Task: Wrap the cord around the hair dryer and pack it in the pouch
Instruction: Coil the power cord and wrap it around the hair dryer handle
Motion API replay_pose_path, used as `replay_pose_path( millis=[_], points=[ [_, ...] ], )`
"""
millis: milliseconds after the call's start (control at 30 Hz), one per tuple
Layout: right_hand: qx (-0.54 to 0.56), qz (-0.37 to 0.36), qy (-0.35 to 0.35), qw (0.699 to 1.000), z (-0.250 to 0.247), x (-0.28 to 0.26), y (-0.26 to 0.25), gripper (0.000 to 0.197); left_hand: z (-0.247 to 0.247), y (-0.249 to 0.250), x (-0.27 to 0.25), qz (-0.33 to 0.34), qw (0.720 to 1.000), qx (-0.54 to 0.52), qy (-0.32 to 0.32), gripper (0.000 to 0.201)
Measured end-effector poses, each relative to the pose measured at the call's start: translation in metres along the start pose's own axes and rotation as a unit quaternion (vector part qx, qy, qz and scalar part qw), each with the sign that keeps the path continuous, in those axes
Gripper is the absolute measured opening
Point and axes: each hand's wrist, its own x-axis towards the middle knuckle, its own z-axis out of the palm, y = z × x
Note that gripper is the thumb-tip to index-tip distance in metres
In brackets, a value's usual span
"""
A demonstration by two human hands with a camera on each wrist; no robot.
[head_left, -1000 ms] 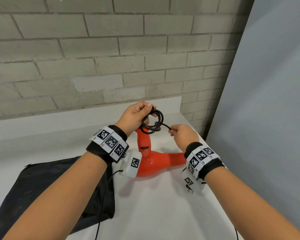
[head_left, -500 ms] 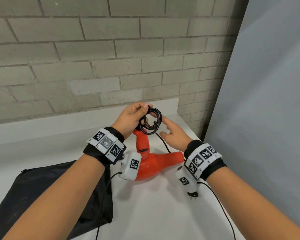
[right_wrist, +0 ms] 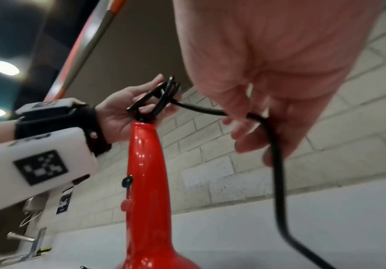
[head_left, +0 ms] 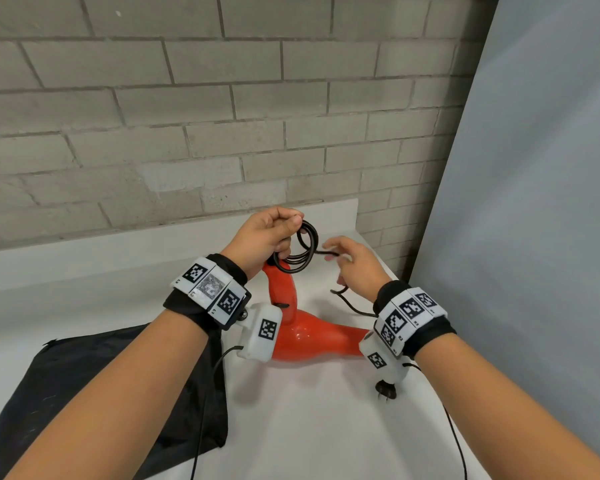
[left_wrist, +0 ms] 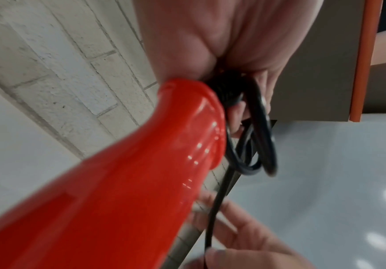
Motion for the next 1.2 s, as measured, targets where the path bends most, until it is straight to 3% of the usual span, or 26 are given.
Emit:
replay_pose_path(
  millis=[67, 100, 167, 233, 367, 533, 867, 1067, 1200],
  points=[
    [0.011, -0.041, -0.068, 0.997, 0.001, -0.005, -0.008, 0.060, 0.001, 0.000, 0.000, 0.006, 1.000, -0.003, 0.002, 0.011],
    [0.038, -0.055, -0.088, 0.994, 0.001, -0.008, -0.013, 0.062, 0.002, 0.000, 0.001, 0.010, 1.000, -0.004, 0.007, 0.011],
    [0.107, -0.092, -0.106, 0.984, 0.003, -0.012, -0.020, 0.046, 0.004, -0.001, 0.001, 0.021, 1.000, -0.006, 0.017, 0.010],
    [0.146, -0.118, -0.097, 0.977, 0.006, -0.014, -0.024, 0.032, 0.005, -0.001, 0.001, 0.027, 0.999, -0.009, 0.020, 0.010],
    [0.162, -0.126, -0.070, 0.976, 0.012, -0.014, -0.021, 0.031, 0.005, -0.002, 0.000, 0.025, 1.000, -0.009, 0.001, 0.013],
    [0.174, -0.095, -0.058, 0.978, 0.016, -0.015, -0.023, 0.030, -0.005, -0.006, -0.001, 0.031, 0.998, 0.032, -0.043, 0.034],
    [0.177, -0.091, -0.038, 0.979, 0.021, -0.017, -0.028, 0.026, 0.000, -0.006, 0.001, 0.061, 0.997, 0.017, -0.047, 0.025],
    [0.164, -0.081, -0.085, 0.979, 0.006, -0.014, -0.030, 0.041, -0.005, -0.004, -0.001, 0.052, 0.996, 0.041, -0.056, 0.029],
    [0.066, -0.091, -0.047, 0.993, -0.001, -0.010, -0.030, 0.024, -0.005, -0.002, -0.006, 0.052, 0.993, 0.088, -0.065, 0.032]
  ],
)
